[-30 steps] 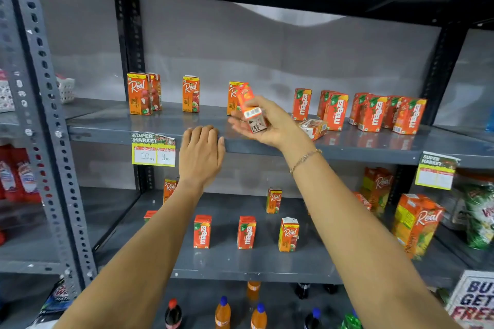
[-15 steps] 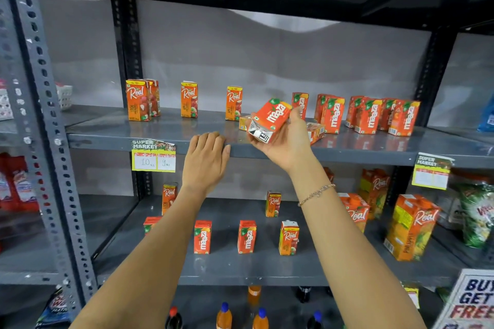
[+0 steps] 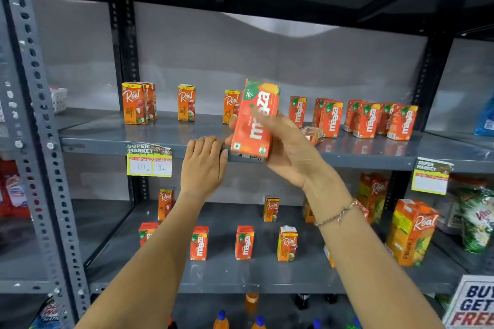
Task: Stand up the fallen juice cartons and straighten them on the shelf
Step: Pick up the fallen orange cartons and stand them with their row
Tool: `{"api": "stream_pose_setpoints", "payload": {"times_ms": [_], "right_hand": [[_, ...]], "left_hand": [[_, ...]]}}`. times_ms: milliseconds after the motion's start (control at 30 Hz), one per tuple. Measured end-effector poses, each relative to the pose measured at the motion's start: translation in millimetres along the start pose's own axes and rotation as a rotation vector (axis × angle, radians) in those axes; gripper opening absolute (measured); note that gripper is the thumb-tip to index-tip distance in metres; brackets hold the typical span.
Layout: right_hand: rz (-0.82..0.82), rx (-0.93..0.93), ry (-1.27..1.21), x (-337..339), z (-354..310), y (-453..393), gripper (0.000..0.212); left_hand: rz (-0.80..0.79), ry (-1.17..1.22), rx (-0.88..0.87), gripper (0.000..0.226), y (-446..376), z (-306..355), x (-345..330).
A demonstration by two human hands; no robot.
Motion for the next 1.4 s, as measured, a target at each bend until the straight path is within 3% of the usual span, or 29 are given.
{"api": "stream_pose_setpoints", "payload": {"times_ms": [200,300,367,533,667,767,1067,1200,1333,1400], "right_hand": [[0.195,-0.086,0.005,60.7,5.3,-50.3,0.056],[0.411,-0.051,0.038,105.6,-3.8,-85.5,0.036],[0.561,-0.046,0.221,131.0,-11.6,-101.7,0.024],[0.782,-0.155,0.758,177.6,-5.9,-134.5,0.037],[0.738,-0.301,1.072,190.6,3.7,-142.9,0.058],[0.660,-0.373,1.213,196.2,10.6,-147.2,0.051],[0.594,-0.484,1.066,203.6,7.3,-140.3,0.028],[0.778,-0.287,1.135,187.4,-7.2,-118.1,0.029],[1.049,0.311,1.225,162.8,10.4,-54.4,0.030],[1.168,0.472,1.310,163.6,37.6,-26.8,0.035]], "left_hand": [[-0.013,0.007,-0.008,0.035,-0.4,-3.8,-4.6],[-0.011,-0.001,-0.010,0.036,-0.2,-4.8,-7.4],[-0.015,0.000,-0.005,0.037,-0.5,-6.0,-8.9],[0.021,0.014,-0.022,0.041,-0.7,-7.4,-10.5],[0.051,0.019,-0.049,0.046,-1.5,-8.9,-12.0],[0.073,0.008,-0.062,0.046,-2.1,-10.7,-14.5],[0.118,-0.022,-0.098,0.047,-1.6,-10.9,-18.2],[0.091,-0.018,-0.086,0.048,-0.5,-10.1,-16.6],[0.077,-0.011,-0.058,0.041,-0.3,-7.6,-16.3],[0.075,0.001,0.016,0.038,-1.7,-1.8,-12.5]]}}
Point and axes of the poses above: each hand's wrist, its own y-axis away from the middle knuckle, its own x-axis out of the back of the hand, z = x × y, the point moved 1 cm from there along -y, towards the middle knuckle, and after that the axes turned 10 degrees about y, right-handed, at the moved point
